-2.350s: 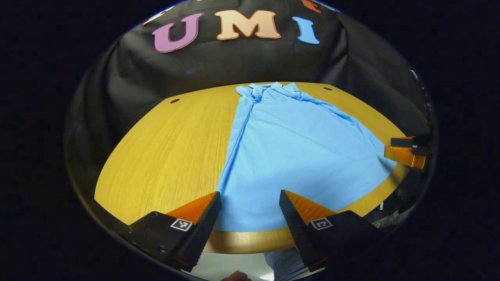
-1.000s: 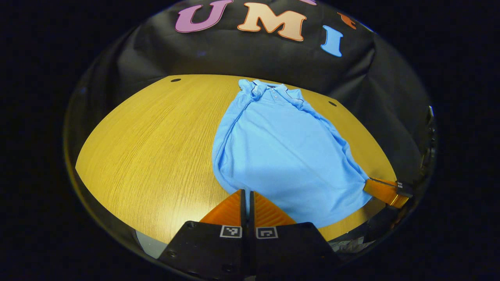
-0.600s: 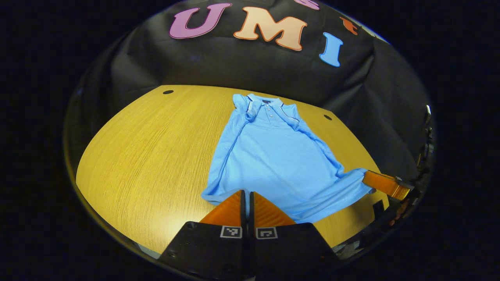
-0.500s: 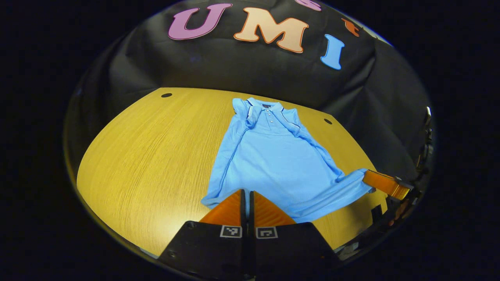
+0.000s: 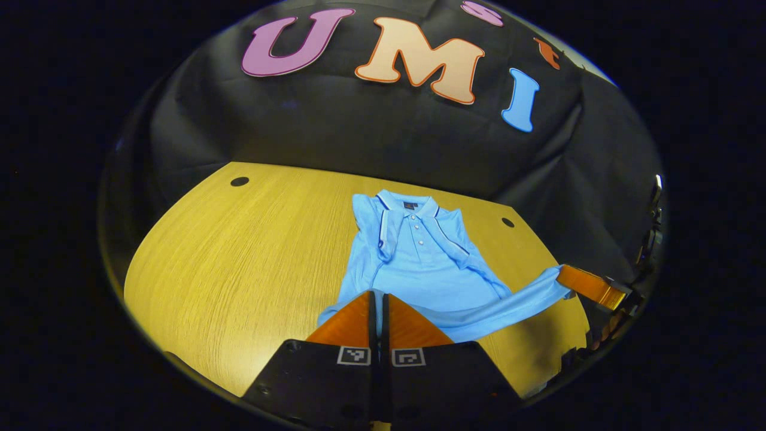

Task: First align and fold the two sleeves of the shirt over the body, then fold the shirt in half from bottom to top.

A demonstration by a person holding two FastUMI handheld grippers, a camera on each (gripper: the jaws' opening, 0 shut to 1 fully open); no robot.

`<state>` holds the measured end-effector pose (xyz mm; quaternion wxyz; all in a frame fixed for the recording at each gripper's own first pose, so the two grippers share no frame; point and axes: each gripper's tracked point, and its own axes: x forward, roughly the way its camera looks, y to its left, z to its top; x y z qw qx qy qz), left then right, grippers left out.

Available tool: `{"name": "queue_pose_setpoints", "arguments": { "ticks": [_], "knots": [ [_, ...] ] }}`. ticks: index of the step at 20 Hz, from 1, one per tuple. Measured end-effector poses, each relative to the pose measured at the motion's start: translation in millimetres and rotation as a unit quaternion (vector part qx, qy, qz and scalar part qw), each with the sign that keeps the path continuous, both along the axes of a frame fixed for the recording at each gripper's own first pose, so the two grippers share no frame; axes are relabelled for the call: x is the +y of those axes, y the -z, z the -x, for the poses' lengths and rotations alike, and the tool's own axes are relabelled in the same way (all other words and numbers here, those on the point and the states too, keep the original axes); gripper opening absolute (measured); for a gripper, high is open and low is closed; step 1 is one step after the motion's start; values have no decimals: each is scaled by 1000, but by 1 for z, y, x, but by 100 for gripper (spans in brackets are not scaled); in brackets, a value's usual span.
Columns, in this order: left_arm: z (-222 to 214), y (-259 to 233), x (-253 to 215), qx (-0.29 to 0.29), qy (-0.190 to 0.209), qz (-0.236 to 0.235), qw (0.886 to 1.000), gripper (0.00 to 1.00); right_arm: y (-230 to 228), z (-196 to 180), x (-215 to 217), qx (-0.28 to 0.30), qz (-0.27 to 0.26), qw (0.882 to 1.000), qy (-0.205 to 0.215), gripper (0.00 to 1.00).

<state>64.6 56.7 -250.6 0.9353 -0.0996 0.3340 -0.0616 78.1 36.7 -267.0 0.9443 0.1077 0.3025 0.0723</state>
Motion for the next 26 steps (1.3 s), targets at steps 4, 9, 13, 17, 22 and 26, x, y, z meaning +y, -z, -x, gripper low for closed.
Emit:
{"name": "queue_pose_setpoints", "arguments": {
  "ticks": [4,9,13,17,22,26],
  "knots": [
    [-49,-5,5,-12,5,7,1000,0,0,-45,1,-15,6,1000,7,2],
    [-110,-6,12,-26,6,10,1000,0,5,-101,3,-33,16,999,18,2],
    [-157,-1,17,-28,10,16,999,0,13,-150,3,-43,28,998,27,2],
    [-206,2,22,-45,18,6,999,0,26,-198,8,-58,43,997,37,2],
    [-251,29,25,-47,22,-8,999,0,57,-239,0,-51,61,995,59,2],
    [-267,55,32,-43,0,-20,999,0,88,-252,-4,-32,66,994,75,2]
  ]
}}
